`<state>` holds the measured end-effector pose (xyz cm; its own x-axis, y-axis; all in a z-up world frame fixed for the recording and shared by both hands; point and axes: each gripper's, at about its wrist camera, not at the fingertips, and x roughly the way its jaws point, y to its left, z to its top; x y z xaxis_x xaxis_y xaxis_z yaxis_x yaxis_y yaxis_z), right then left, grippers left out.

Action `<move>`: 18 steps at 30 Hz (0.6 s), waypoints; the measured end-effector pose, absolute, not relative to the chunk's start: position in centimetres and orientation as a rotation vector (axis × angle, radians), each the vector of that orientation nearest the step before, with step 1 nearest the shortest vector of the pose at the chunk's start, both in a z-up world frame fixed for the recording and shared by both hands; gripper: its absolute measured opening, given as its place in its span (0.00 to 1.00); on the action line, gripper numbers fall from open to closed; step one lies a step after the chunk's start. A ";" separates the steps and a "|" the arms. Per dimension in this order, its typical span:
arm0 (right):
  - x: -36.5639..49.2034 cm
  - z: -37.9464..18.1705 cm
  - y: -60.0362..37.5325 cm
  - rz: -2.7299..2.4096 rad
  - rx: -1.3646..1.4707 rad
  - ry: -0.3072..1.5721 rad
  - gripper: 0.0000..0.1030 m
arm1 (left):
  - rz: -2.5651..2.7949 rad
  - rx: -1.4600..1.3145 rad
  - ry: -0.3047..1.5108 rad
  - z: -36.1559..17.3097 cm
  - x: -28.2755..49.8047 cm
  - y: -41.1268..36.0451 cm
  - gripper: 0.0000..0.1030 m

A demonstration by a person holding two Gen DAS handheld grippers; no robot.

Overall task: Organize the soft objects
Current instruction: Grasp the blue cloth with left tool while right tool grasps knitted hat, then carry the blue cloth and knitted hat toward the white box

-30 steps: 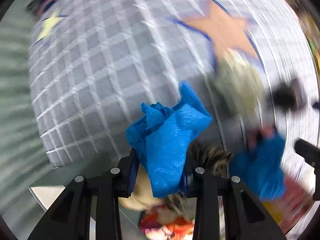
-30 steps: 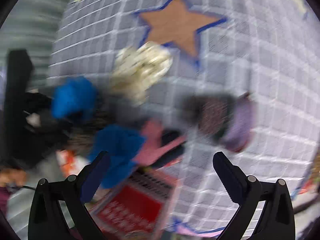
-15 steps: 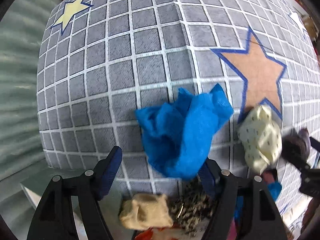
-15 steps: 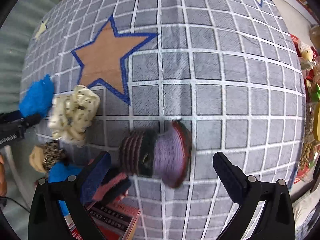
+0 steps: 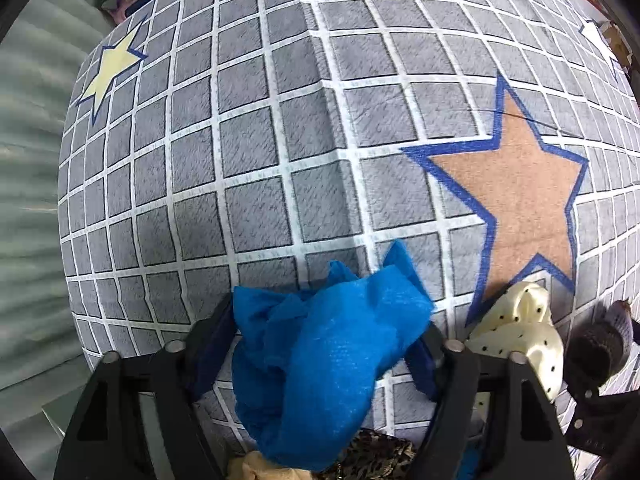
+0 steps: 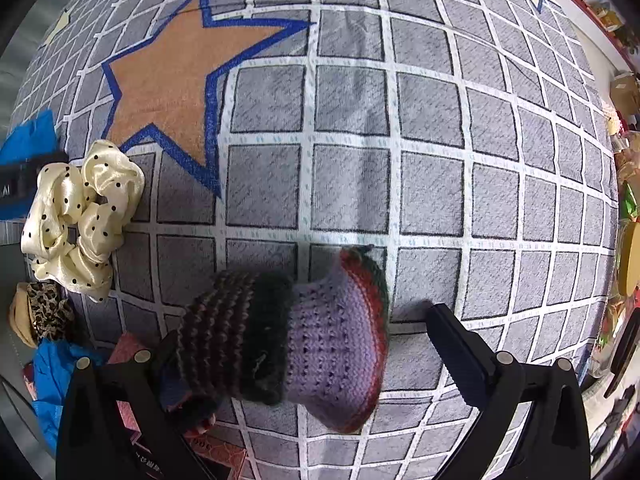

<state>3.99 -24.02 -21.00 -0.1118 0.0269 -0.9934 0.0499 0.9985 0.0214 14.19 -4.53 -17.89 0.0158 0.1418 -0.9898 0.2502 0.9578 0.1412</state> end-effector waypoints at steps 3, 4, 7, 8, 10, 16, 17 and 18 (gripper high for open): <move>4.1 -20.1 -22.9 -0.016 0.049 1.669 0.82 | -0.101 0.376 1.562 -17.0 14.7 -6.9 0.39; 4.4 -19.9 -23.1 -0.005 0.043 1.660 0.76 | -0.111 0.395 1.561 -16.8 14.2 -8.3 0.35; 3.7 -18.7 -24.0 0.025 0.047 1.648 0.60 | -0.137 0.381 1.562 -15.7 13.3 -9.9 0.31; 3.6 -18.5 -24.4 0.030 0.068 1.646 0.57 | -0.134 0.357 1.561 -15.0 13.2 -9.9 0.31; 3.3 -17.8 -25.5 0.040 0.140 1.624 0.57 | -0.134 0.308 1.554 -13.6 12.6 -9.2 0.31; 2.3 -13.1 -26.9 0.083 0.241 1.528 0.57 | -0.149 0.301 1.474 -7.7 10.8 -9.1 0.31; 2.1 -12.1 -26.9 0.090 0.241 1.515 0.57 | -0.145 0.301 1.457 -6.6 10.2 -9.3 0.31; 1.8 -11.2 -26.8 0.096 0.247 1.501 0.57 | -0.143 0.293 1.445 -5.8 9.9 -8.0 0.31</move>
<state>1.80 -26.81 -11.18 0.0717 0.2148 -0.9740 0.0890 0.9713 0.2207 9.85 -8.02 -5.81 0.1251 0.0796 -0.9889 0.2723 0.9557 0.1114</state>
